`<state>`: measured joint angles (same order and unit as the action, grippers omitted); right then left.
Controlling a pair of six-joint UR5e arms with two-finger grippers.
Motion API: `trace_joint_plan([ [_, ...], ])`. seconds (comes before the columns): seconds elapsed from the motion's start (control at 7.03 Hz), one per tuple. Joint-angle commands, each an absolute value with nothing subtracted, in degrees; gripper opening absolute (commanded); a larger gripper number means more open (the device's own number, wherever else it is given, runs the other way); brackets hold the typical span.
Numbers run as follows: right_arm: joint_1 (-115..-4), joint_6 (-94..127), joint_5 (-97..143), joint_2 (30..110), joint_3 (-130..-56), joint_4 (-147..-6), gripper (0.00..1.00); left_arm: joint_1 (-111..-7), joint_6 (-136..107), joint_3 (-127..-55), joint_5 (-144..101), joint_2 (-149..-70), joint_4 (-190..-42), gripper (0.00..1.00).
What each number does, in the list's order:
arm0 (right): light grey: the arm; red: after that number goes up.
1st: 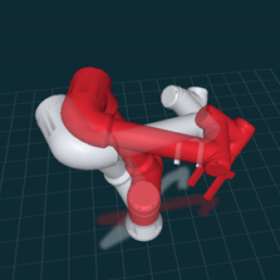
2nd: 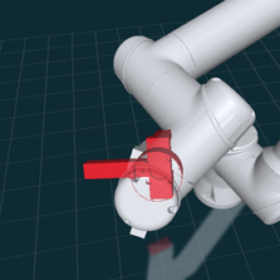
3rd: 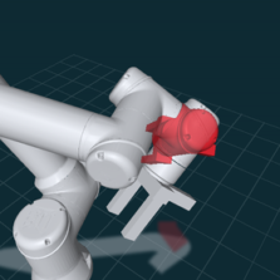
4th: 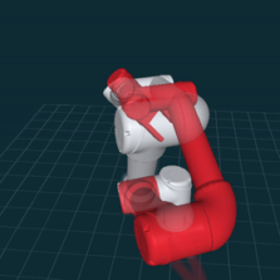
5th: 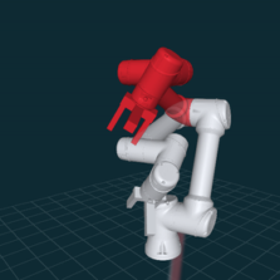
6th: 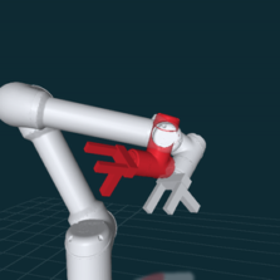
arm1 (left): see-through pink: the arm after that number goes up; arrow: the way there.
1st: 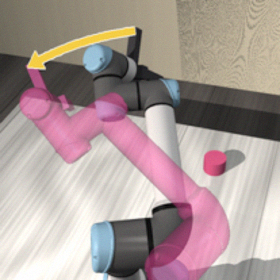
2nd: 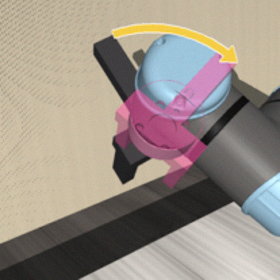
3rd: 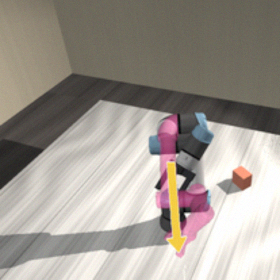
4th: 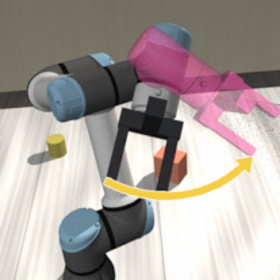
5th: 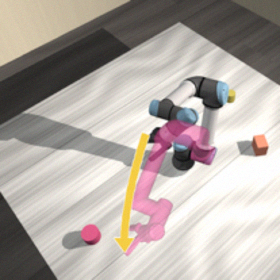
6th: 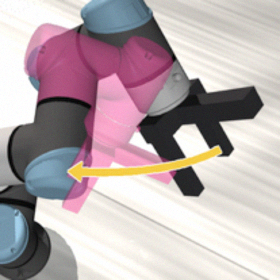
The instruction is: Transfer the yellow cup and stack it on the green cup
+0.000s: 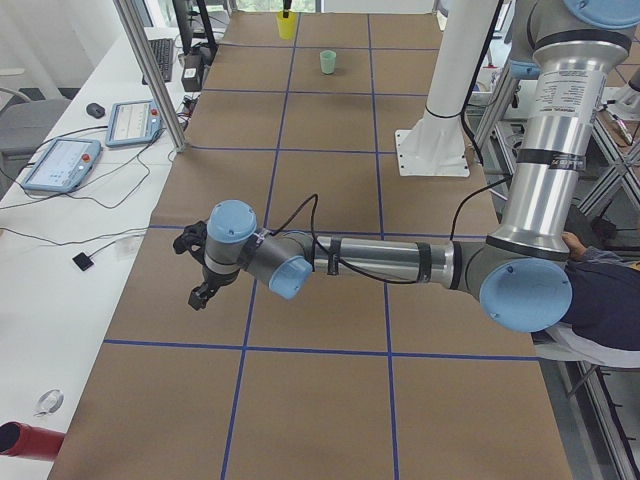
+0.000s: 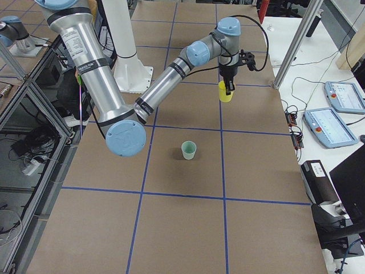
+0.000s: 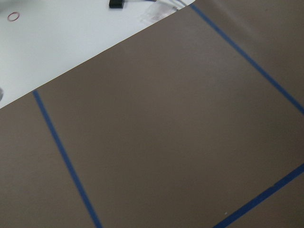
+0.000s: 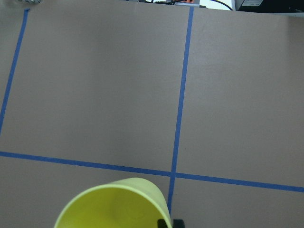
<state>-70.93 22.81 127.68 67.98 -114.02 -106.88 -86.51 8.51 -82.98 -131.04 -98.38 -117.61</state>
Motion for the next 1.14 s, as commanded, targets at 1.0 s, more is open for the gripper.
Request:
trace_joint_plan([
  [1.0, -73.74, 12.82, 138.43, 98.70, -105.93, -71.92, 0.00, -94.92, 12.22, -89.37, -130.34, -86.41, -102.30, 1.00],
])
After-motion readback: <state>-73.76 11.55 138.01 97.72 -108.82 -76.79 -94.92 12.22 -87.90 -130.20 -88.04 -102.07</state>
